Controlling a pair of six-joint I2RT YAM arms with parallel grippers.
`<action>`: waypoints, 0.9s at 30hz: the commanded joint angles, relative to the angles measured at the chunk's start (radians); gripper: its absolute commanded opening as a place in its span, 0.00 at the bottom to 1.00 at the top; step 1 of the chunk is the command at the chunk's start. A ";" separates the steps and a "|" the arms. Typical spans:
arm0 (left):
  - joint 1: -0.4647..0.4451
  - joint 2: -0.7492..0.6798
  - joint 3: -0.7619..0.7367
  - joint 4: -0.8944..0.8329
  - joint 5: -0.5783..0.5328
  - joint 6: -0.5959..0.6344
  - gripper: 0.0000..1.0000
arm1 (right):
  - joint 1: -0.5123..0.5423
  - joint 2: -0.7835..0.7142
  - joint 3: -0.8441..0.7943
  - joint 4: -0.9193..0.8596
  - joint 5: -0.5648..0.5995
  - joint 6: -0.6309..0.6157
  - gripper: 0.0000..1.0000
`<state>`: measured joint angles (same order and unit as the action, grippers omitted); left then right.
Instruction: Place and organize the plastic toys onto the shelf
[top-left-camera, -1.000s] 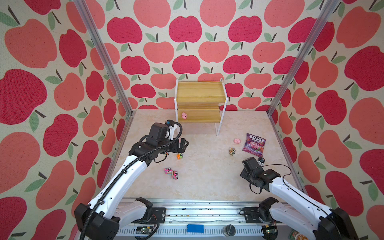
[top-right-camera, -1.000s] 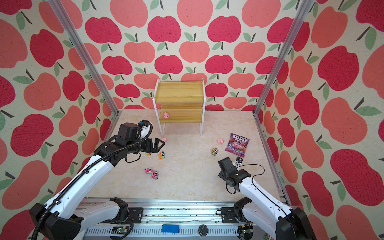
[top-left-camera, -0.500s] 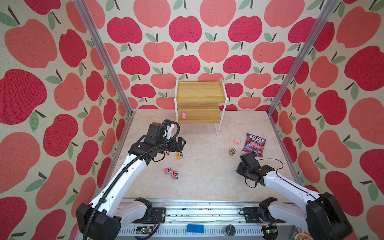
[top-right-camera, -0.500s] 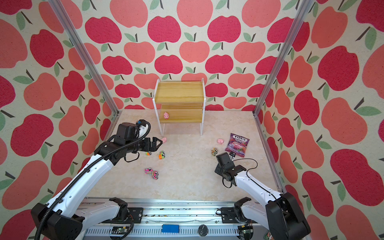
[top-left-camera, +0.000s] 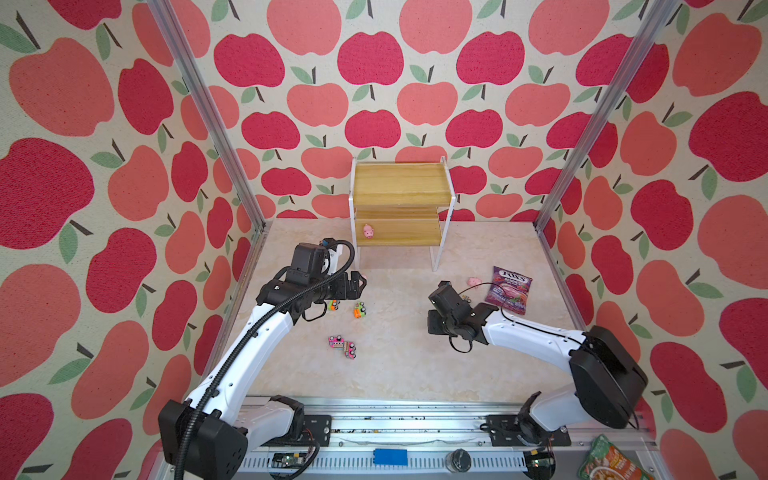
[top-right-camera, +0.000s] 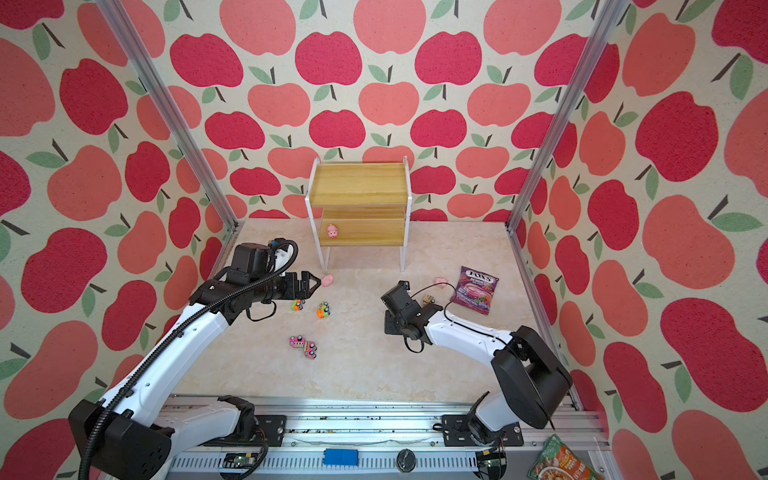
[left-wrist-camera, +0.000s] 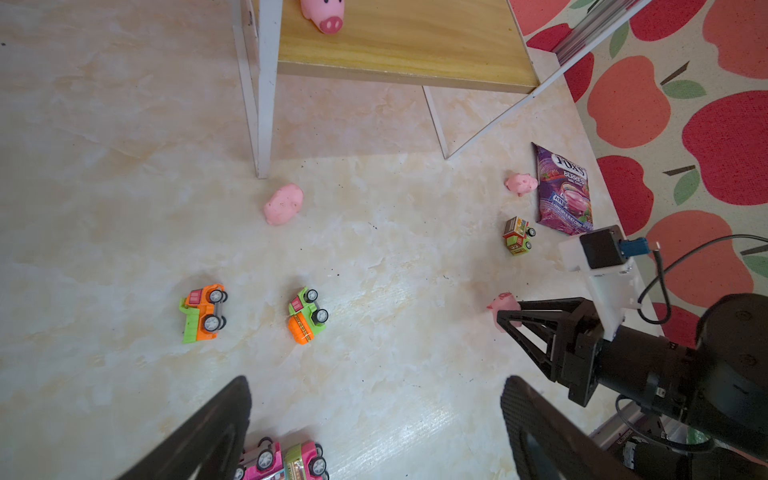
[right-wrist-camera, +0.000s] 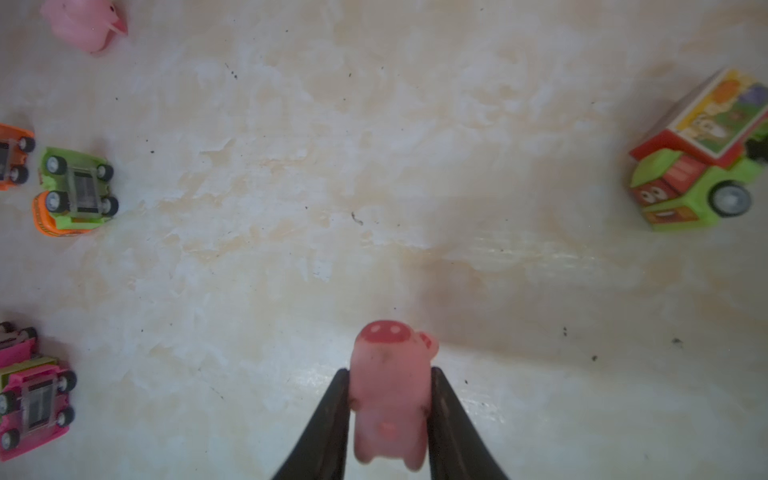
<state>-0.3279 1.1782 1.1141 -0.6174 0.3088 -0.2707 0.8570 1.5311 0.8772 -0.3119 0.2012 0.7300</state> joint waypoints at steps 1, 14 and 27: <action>0.007 0.003 -0.011 -0.001 0.025 -0.005 0.96 | 0.021 0.090 0.077 0.003 -0.036 -0.049 0.33; 0.049 -0.004 -0.015 0.010 0.088 -0.005 0.96 | 0.050 0.184 0.234 -0.014 -0.141 -0.202 0.63; 0.053 0.004 -0.019 0.016 0.104 -0.007 0.96 | -0.122 0.013 -0.046 0.339 -0.435 -0.227 0.56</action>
<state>-0.2806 1.1786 1.1114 -0.6170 0.3954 -0.2707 0.7460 1.5532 0.8593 -0.0647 -0.1314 0.5247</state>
